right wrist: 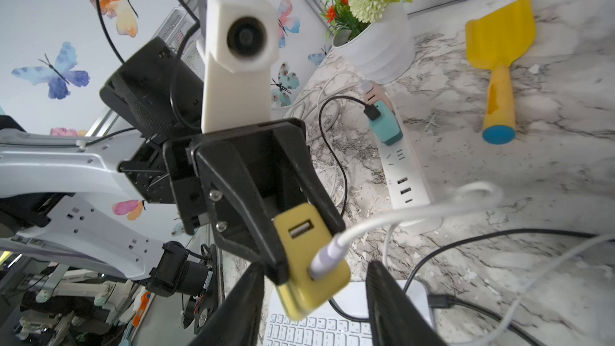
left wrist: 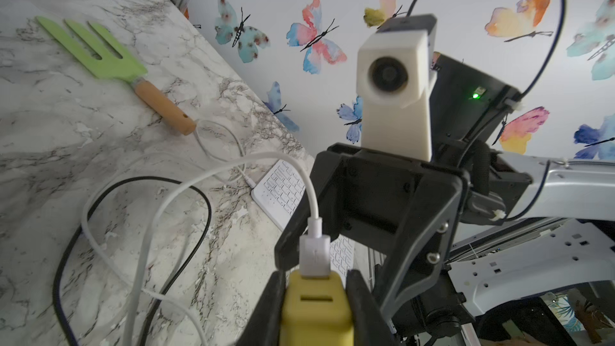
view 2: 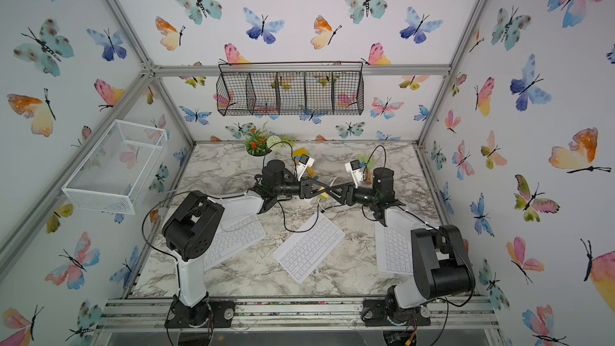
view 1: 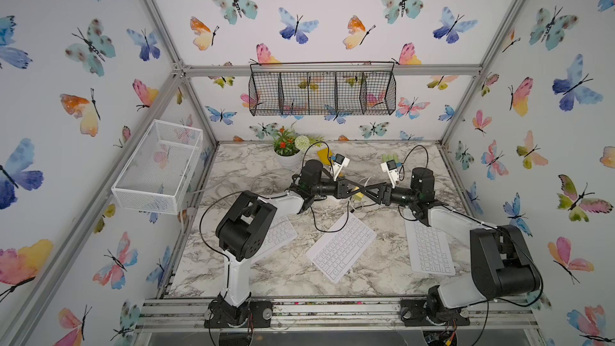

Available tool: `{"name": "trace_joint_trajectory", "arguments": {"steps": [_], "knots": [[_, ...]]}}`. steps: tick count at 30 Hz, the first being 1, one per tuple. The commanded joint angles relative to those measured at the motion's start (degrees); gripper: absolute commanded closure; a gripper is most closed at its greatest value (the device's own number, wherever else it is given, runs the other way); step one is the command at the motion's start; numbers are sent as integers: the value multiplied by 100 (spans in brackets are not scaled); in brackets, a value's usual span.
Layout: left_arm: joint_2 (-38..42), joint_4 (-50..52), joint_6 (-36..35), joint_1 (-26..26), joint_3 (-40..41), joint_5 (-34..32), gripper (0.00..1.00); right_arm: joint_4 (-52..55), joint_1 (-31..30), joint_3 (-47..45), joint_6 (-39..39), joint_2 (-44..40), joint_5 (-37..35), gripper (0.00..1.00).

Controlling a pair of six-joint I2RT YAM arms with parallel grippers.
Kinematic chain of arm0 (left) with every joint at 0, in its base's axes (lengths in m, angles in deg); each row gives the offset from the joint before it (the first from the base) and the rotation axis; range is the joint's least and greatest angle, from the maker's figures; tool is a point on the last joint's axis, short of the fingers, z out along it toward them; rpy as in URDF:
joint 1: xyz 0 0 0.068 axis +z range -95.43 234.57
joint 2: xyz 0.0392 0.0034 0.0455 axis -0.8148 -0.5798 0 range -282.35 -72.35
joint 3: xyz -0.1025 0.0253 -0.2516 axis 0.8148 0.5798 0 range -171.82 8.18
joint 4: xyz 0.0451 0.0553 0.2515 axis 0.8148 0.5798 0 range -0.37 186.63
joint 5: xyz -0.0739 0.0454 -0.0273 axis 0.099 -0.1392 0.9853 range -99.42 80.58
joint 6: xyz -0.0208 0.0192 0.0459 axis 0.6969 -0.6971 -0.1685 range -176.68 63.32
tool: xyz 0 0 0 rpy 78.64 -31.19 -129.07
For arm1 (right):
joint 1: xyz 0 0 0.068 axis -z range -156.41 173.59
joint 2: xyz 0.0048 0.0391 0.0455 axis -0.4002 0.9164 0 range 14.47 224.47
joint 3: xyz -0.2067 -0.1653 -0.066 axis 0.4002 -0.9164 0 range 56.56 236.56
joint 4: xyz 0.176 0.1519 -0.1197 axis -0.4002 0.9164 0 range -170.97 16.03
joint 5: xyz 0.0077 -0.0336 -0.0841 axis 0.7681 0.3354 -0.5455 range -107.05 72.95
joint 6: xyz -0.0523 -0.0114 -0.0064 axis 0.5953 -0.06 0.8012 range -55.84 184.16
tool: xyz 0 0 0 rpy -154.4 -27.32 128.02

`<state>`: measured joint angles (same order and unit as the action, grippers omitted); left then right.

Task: Unplug the wireless keyboard
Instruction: Remove the power cord from the plug.

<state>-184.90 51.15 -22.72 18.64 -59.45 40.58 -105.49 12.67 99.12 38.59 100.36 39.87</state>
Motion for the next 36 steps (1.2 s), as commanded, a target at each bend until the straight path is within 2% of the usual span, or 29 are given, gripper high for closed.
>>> {"name": "trace_joint_trajectory", "arguments": {"steps": [1, 5, 10, 17, 31, 36], "knots": [[223, 380, -532, -64, 88, -263, 100, -82, 18, 120, -381, -226, -443, 47], [255, 410, -655, -81, 136, -401, 100, 73, 17, 200, -639, -336, -753, 47], [444, 464, -933, -186, 213, -781, 100, 989, 10, 600, -817, -192, -1289, 48], [642, 758, -1330, -397, 156, -1486, 100, 1001, -67, 533, -1288, -191, -1647, 51], [642, 779, -1426, -415, 99, -1581, 100, 964, -242, 517, -1629, -117, -2005, 53], [708, 622, -1418, -416, 168, -1598, 100, 612, -268, 321, -1950, -184, -2012, 53]]}}
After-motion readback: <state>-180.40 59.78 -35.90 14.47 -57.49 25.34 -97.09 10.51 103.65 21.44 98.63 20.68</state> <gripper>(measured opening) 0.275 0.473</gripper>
